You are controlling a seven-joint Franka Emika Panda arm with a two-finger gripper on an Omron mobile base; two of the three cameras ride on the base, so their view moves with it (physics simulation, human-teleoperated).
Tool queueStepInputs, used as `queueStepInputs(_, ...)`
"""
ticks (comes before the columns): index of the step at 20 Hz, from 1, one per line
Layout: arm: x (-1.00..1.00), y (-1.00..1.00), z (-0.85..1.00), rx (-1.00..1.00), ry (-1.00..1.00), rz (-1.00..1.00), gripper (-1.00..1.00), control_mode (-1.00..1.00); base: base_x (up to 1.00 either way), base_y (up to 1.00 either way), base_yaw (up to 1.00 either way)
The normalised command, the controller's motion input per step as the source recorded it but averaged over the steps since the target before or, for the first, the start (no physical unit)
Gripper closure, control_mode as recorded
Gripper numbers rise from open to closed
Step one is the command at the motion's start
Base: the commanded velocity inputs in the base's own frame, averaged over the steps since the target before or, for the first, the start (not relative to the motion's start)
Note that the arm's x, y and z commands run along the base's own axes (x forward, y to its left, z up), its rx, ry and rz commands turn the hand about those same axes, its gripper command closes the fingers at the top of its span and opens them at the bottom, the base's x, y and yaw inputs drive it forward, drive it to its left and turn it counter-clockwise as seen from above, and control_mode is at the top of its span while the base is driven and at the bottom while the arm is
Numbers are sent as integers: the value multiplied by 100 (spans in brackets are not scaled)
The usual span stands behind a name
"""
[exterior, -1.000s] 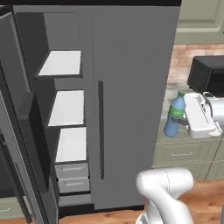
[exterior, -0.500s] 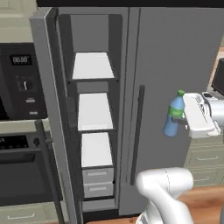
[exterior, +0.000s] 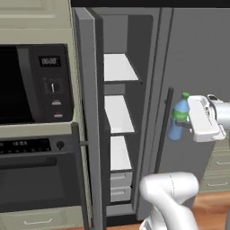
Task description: Take the bottled waters from the counter and place them in the freezer to freeze. Close the freezer door after placing the bottles.
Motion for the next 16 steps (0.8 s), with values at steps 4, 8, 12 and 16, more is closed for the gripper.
queueStepInputs(4, 0, 0, 0, 0, 0, 0, 100, 100, 41, 59, 0)
queueStepInputs(8, 0, 0, 0, 0, 0, 0, 100, 100, 44, 50, 1)
queueStepInputs(12, 0, 0, 0, 0, 0, 0, 100, 100, 37, 44, 1)
queueStepInputs(16, 0, 0, 0, 0, 0, 0, 100, 100, 15, 28, 0)
